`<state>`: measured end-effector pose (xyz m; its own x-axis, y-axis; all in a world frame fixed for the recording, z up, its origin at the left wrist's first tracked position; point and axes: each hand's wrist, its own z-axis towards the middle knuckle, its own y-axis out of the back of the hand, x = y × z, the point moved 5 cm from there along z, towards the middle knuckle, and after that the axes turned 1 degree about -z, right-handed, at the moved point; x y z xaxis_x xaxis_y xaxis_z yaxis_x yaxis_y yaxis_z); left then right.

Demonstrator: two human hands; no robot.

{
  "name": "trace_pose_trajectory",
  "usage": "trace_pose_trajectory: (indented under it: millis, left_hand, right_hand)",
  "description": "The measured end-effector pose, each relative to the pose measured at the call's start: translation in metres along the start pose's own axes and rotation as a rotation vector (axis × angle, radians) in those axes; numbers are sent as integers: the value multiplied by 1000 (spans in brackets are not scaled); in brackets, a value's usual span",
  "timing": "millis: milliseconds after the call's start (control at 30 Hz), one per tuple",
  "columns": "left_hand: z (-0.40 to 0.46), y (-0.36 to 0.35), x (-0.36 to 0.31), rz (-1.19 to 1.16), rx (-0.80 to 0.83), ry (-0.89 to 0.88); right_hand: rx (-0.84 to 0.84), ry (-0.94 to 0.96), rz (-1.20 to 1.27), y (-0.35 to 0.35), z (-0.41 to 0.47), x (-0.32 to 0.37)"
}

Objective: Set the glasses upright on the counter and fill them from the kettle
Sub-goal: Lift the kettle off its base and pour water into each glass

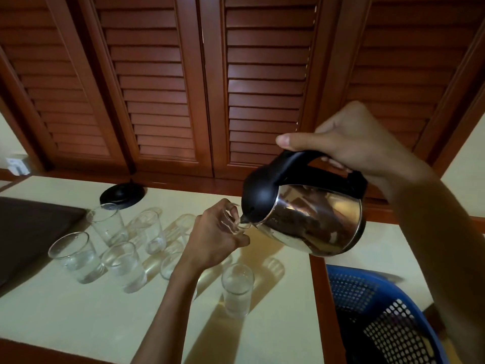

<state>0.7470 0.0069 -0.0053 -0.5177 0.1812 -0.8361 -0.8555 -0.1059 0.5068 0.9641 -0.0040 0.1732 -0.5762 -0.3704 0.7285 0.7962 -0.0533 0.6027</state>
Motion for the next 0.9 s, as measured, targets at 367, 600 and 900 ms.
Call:
trace_pose_trajectory:
  millis: [367, 600, 900]
  left_hand:
    - [0, -10, 14, -99, 67, 33]
    - [0, -14, 21, -128, 73, 74]
    - [0, -13, 21, -151, 46, 107]
  right_hand:
    - [47, 5, -156, 7, 18, 28]
    - [39, -7, -200, 18, 22, 41]
    - [-1, -42, -252, 29, 24, 48]
